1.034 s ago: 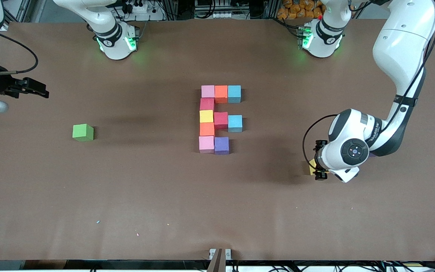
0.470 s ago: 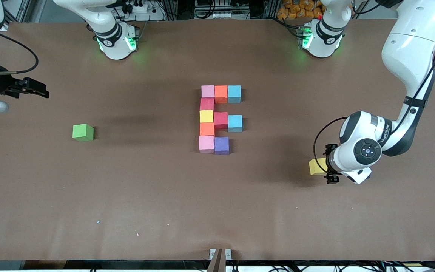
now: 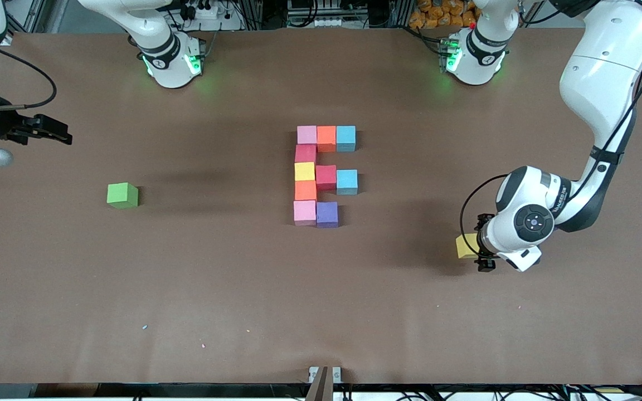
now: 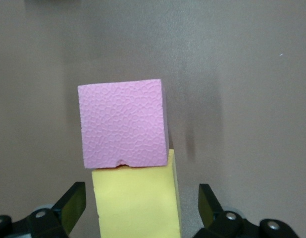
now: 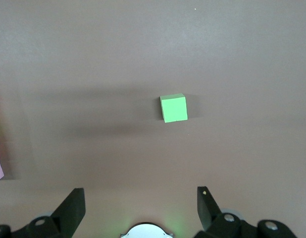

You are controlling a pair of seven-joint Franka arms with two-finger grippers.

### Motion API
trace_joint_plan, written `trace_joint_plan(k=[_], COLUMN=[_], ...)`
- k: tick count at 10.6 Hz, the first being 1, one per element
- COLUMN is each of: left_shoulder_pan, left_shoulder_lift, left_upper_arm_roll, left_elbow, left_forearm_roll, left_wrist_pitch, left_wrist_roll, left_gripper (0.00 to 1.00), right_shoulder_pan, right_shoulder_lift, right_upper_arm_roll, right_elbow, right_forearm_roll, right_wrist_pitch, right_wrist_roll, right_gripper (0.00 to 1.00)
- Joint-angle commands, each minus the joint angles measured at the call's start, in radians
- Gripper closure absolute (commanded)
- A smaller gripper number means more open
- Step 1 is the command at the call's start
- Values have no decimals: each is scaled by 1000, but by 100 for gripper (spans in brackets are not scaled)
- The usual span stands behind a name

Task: Arrange 11 blocks into digit 3
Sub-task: 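Carry the yellow cube with the left gripper beside the purple cube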

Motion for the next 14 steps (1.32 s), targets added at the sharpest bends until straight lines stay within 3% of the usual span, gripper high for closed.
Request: trace_joint_plan(k=[1,2,3,5,7,14], left_shoulder_pan=[3,2,0,-8,-12,-156], left_shoulder_lift=[11,14,15,23,22,-3], left_upper_arm_roll=[-8,-8,-8,-8,-9,-17], left_elbow=[-6,-6,-5,-2,3,60], left_forearm_roll=[32,35,35,37,43,-54], left_wrist_pitch=[16,16,16,16,16,-12], left_wrist_roll=[-12,-9,-5,-3,-2,-92], left_gripper=[0,0,13,52,80,83], right_shoulder_pan=[14,14,14,14,14,16], right_shoulder_lift=[-3,-3,-3,-3,-3,-2], right_upper_arm_roll=[-5,-5,-5,-5,-5,-5], right_elbow=[2,2,2,2,2,2], right_forearm_roll=[-21,-21,-21,-21,-21,-21], right_wrist_pitch=[-3,-3,-3,-3,-3,-1], right_wrist_roll=[4,4,4,4,4,6], right_gripper=[0,0,0,0,0,0])
